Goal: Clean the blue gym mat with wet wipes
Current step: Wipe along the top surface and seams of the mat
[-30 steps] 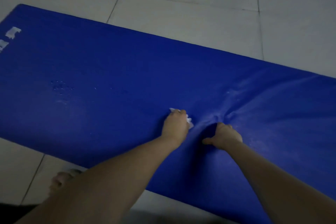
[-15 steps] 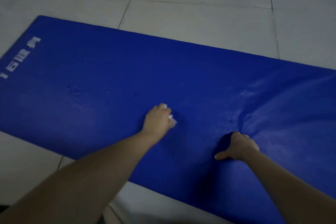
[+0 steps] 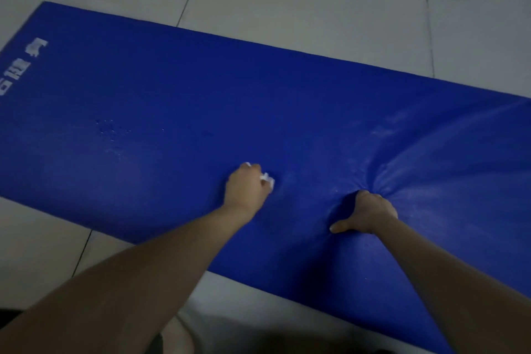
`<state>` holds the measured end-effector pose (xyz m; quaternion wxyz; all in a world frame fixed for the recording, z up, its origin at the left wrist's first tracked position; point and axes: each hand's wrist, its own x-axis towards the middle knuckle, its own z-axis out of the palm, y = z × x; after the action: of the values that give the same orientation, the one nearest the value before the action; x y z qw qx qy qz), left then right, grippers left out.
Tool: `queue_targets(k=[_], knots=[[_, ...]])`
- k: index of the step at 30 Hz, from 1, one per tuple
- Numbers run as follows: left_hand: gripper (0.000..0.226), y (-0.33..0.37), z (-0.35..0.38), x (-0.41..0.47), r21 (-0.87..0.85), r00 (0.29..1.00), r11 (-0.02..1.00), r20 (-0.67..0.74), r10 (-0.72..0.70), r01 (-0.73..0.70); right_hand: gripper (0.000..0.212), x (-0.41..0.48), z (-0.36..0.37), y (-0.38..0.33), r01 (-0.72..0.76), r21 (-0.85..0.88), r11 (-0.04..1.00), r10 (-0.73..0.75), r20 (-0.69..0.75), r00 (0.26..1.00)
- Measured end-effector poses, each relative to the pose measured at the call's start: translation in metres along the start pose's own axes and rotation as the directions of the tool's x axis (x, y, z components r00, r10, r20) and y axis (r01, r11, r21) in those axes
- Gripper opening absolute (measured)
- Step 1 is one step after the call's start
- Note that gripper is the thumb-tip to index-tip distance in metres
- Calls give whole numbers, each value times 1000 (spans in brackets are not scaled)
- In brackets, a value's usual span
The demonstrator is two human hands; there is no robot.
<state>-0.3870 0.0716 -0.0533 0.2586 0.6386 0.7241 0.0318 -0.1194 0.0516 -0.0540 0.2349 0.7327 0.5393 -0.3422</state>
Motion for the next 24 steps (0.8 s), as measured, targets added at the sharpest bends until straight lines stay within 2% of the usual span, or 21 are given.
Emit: queue_targets(k=[4, 7, 10, 12, 16, 20, 24], knots=[[32, 67, 45, -30, 6, 982, 988, 114, 151, -153, 105, 2, 4, 3, 17, -7, 1000, -17, -24, 1000], [29, 105, 72, -51, -5, 924, 953, 242, 295, -302, 100, 3, 2, 7, 53, -23, 998, -53, 13, 999], [25, 111, 75, -52, 73, 839, 874, 328, 435, -481, 110, 0, -5, 8, 87, -47, 995, -81, 116, 990], [26, 97, 65, -45, 164, 819, 829, 341, 461, -535, 121, -3, -6, 5, 103, -81, 991, -92, 130, 987], [27, 33, 31, -27, 270, 912, 879, 237, 336, -394, 138, -2, -4, 4, 109, -132, 985, -93, 122, 988], [29, -50, -16, 3, 355, 984, 918, 102, 149, -176, 142, -1, -4, 4, 77, -113, 991, -63, 123, 990], [32, -104, -55, 22, 377, 991, 917, -38, -125, 130, 143, -2, -4, 5, 69, -117, 991, -54, 124, 991]])
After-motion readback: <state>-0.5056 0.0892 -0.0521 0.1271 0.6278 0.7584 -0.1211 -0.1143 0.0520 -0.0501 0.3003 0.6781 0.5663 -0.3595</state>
